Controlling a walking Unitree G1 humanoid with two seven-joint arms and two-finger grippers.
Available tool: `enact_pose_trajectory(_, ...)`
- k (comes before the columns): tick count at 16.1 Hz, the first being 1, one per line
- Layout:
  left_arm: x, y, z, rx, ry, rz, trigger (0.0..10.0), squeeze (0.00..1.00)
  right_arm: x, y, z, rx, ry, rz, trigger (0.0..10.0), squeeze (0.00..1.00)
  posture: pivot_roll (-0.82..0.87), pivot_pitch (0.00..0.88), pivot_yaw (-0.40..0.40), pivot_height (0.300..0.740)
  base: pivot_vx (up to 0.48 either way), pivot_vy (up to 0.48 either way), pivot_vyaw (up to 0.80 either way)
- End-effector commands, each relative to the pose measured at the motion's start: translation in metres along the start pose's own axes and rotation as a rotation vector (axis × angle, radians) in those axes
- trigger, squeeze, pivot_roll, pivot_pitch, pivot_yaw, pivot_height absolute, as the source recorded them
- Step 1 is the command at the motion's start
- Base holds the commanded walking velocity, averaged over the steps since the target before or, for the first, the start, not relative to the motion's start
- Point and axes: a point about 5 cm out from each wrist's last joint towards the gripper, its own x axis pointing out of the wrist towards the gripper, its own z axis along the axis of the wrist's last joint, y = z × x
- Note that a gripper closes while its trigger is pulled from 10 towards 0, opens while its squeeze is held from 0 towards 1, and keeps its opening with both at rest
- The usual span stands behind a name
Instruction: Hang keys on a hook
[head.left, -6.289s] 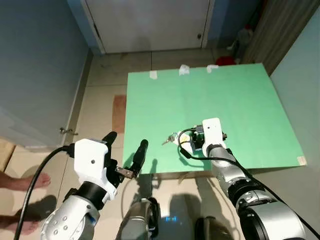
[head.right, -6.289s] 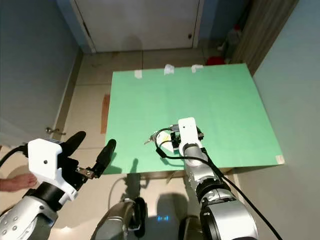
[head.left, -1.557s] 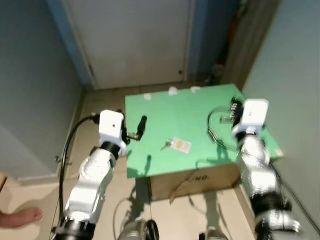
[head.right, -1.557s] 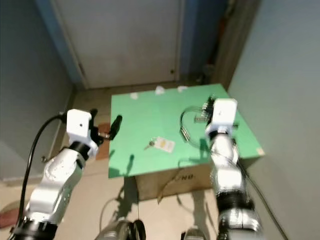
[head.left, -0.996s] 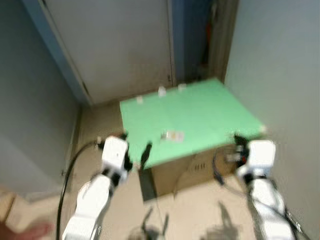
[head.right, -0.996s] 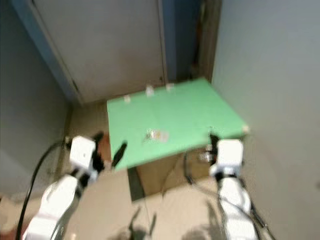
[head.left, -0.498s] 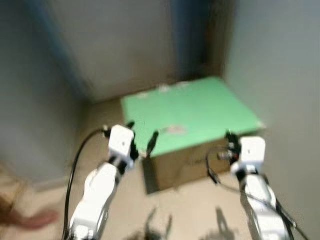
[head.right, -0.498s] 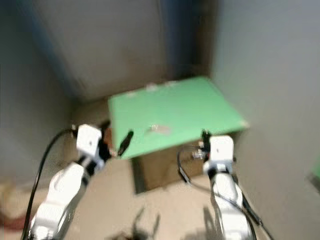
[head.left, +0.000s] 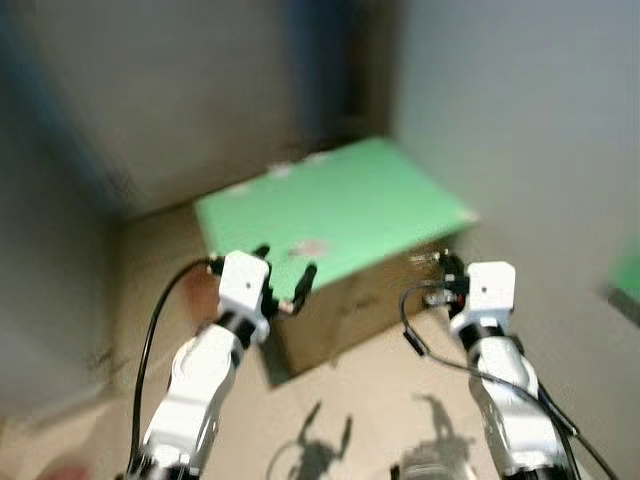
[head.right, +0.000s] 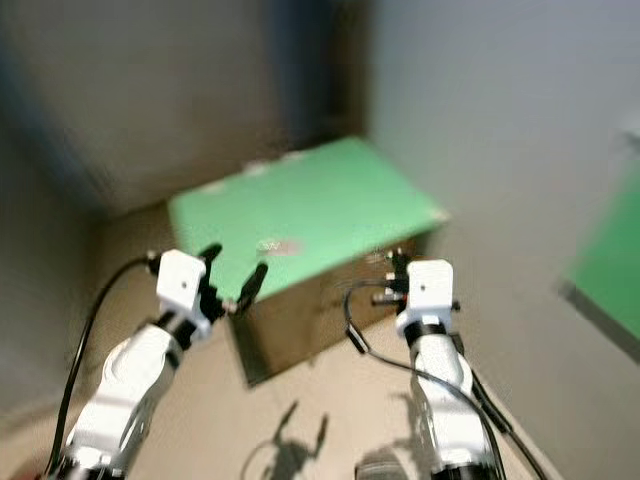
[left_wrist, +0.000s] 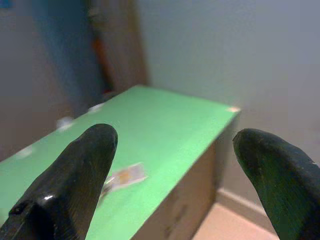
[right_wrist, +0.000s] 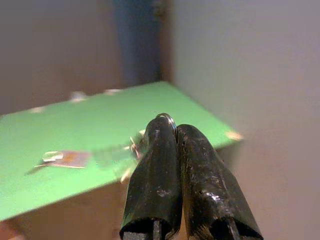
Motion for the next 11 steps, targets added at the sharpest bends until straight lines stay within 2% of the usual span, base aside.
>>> enact_pose_trajectory(1,-0.0005,0.0014,-0.0029,0.014,0.015,-0.007,10.0,0.00,0.0011,0.0022,-0.0023,-0.011,0.019,0.004,0.0,0.00,-0.22,0.013,0.153,0.720,0.000,0.000,-0.80)
enact_pose_trajectory(10,0.0018,0.0010,-0.0044,0.030,0.020,-0.053,10.0,0.00,0.0024,0.0035,-0.0072,-0.004,0.050,0.012,0.0,0.00,-0.23,0.013,0.151,0.720,0.000,0.000,-0.80)
enact_pose_trajectory(11,0.0024,0.0005,-0.0036,0.027,0.015,-0.064,10.0,0.00,0.0027,0.0031,-0.0072,-0.007,0.051,0.013,0.0,0.00,-0.23,0.012,0.151,0.720,0.000,-0.304,-0.80)
